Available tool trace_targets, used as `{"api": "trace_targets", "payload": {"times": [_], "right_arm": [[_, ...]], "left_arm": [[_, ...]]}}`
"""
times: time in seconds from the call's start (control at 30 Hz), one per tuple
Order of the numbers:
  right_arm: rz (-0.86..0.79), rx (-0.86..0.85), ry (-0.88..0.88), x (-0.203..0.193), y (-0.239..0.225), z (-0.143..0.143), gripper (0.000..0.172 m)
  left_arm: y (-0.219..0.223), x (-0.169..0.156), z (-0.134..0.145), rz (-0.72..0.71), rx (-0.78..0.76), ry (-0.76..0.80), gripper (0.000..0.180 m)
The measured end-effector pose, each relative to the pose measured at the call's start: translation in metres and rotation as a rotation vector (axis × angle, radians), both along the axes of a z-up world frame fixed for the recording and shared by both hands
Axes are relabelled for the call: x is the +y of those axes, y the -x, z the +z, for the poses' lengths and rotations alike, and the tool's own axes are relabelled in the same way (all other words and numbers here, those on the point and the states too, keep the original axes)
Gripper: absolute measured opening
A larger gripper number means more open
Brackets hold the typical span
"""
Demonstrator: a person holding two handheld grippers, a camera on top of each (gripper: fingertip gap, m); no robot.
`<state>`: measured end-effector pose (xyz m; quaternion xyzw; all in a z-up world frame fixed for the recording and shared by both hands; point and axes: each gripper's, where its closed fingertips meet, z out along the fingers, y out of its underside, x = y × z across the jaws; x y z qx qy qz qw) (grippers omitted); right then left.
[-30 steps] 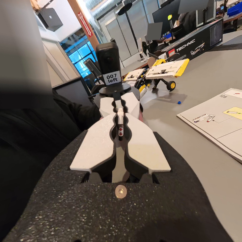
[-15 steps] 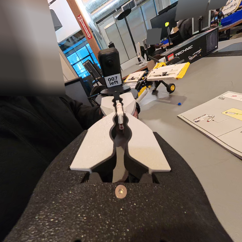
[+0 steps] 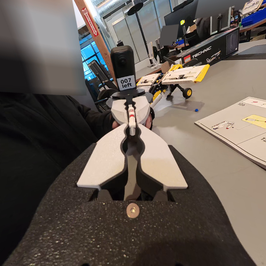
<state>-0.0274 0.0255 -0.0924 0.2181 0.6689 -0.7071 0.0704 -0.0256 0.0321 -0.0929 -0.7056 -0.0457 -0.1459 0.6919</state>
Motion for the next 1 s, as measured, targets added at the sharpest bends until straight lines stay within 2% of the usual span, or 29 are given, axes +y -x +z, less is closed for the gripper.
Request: {"api": "trace_targets", "payload": {"times": [0.23, 0.5, 0.73, 1.0], "right_arm": [[-0.084, -0.050, 0.152, -0.002, 0.004, 0.014, 0.007], [-0.186, -0.121, 0.157, -0.002, -0.011, 0.010, 0.007], [-0.290, -0.269, 0.176, -0.005, -0.021, 0.000, 0.007], [-0.309, -0.330, 0.193, -0.005, -0.023, -0.004, 0.007]], "left_arm": [[0.003, -0.001, 0.015, 0.024, -0.080, -0.117, 0.008], [-0.010, -0.003, 0.013, 0.053, -0.085, -0.103, 0.008], [-0.019, -0.007, 0.002, 0.162, -0.268, -0.032, 0.009], [-0.020, -0.007, -0.002, 0.142, -0.412, -0.017, 0.009]]}}
